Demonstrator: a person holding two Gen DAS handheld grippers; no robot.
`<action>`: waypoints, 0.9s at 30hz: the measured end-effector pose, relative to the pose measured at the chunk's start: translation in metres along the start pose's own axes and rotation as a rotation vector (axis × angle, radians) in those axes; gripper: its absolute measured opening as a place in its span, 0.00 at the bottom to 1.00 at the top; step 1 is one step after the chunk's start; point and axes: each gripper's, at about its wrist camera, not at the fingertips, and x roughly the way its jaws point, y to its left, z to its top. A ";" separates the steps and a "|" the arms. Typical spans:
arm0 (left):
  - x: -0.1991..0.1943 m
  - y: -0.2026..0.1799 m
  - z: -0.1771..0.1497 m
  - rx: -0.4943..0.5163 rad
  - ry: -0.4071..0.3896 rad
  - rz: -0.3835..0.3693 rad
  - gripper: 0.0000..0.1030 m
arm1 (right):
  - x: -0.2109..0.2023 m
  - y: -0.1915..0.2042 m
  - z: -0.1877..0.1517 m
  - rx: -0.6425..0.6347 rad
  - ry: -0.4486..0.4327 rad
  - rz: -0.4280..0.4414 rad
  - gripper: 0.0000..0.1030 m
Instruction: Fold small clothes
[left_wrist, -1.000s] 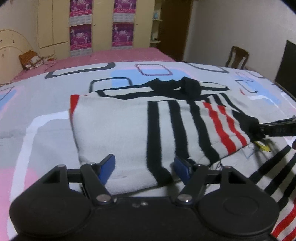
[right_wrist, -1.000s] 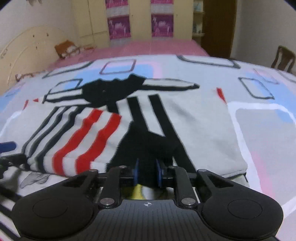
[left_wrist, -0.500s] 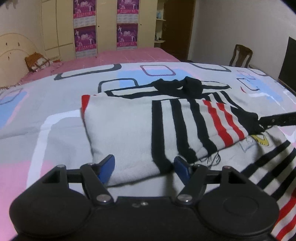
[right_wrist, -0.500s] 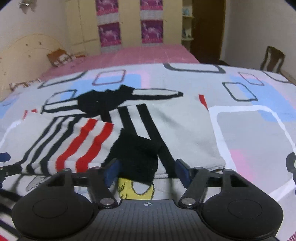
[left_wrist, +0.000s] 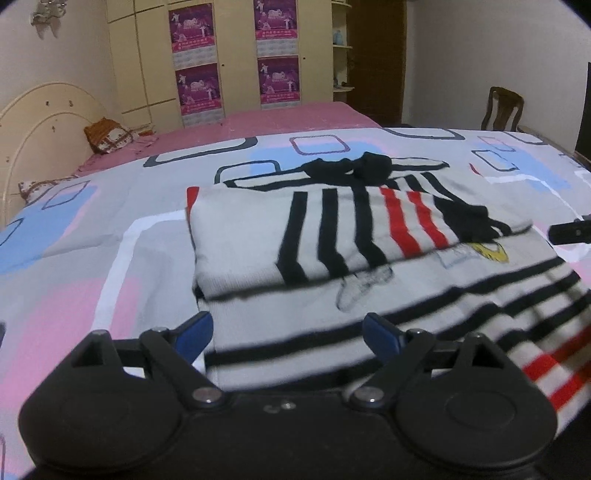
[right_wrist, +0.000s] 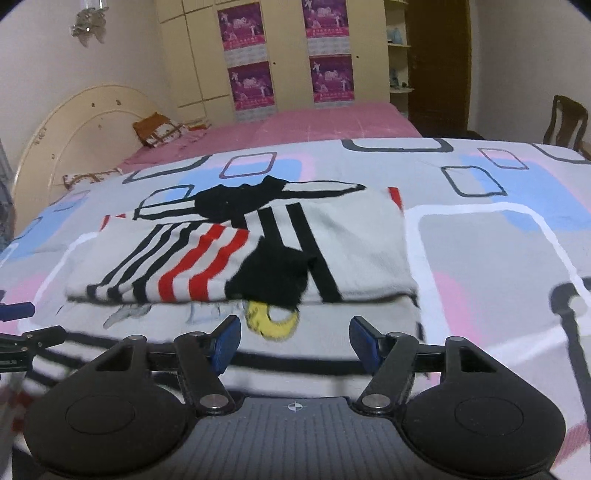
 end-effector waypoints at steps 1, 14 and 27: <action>-0.006 -0.004 -0.005 -0.003 0.001 0.006 0.84 | -0.008 -0.004 -0.004 -0.004 0.000 0.008 0.63; -0.075 0.007 -0.090 -0.145 0.082 0.024 0.67 | -0.090 -0.061 -0.085 0.073 0.040 0.086 0.50; -0.101 0.051 -0.156 -0.644 0.146 -0.399 0.52 | -0.108 -0.095 -0.156 0.357 0.165 0.253 0.46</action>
